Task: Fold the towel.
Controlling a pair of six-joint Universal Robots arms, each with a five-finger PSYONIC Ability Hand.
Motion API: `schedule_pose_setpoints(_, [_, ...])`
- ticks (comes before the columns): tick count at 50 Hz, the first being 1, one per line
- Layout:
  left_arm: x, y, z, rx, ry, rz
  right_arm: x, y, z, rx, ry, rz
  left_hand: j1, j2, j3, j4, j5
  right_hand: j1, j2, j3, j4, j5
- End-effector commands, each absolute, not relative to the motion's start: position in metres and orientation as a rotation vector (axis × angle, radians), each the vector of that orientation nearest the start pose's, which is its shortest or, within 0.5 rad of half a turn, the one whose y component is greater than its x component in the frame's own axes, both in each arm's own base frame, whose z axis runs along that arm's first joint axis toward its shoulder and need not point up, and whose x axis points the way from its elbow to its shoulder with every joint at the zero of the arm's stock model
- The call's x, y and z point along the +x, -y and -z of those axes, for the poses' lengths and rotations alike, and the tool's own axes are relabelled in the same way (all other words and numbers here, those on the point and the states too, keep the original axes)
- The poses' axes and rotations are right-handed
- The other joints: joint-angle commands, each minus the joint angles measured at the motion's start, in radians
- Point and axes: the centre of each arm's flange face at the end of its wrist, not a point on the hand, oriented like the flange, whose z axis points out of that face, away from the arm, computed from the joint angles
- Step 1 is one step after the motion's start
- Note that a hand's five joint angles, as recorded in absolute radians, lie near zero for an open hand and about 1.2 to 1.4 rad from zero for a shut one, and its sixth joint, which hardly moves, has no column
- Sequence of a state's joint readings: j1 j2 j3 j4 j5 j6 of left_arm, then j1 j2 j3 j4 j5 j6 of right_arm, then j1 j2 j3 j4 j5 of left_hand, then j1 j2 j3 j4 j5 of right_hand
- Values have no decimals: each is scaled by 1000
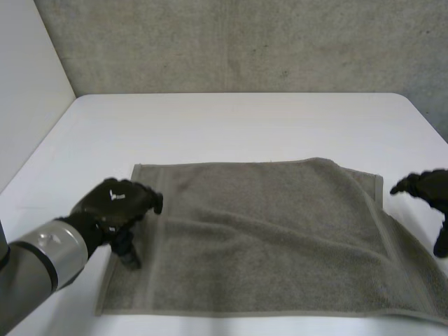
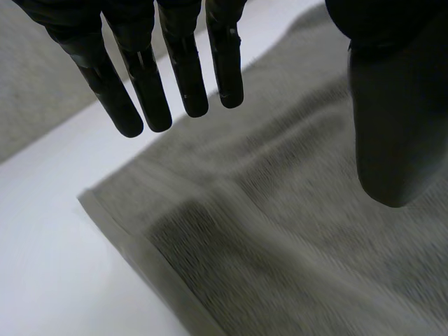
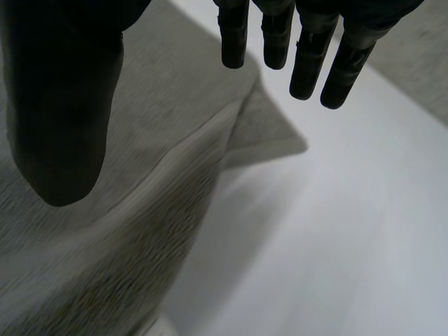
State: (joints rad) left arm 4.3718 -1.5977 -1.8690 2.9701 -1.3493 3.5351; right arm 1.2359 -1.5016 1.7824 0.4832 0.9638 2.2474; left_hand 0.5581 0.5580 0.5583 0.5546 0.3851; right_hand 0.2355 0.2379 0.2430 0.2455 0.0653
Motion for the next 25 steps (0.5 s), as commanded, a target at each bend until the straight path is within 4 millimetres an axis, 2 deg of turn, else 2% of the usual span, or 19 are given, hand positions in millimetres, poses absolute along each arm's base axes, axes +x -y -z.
schedule_pose_setpoints(1, [-221,176,-194,1249,-2593,1615,94,253,-204,-1132,-2537,1360,14,14,13,17,12,37,35,30,27,33])
schedule_pose_setpoints(8, [-222,171,-189,1284,-2620,1598,89,249,-199,-1063,-2506,1353,17,17,16,20,15,43,41,36,33,39])
schedule_pose_setpoints(10, [-222,171,-190,1285,-2620,1599,87,248,-197,-1076,-2493,1356,17,17,16,20,15,102,99,94,92,97])
schedule_pose_setpoints(20, [-221,163,-180,1299,-2644,1554,89,240,-189,-1168,-2465,1335,28,28,28,32,27,99,97,92,89,95])
schedule_pose_setpoints(25, [-222,162,-172,1312,-2648,1536,91,239,-188,-1162,-2461,1328,151,151,151,155,150,99,97,92,89,95])
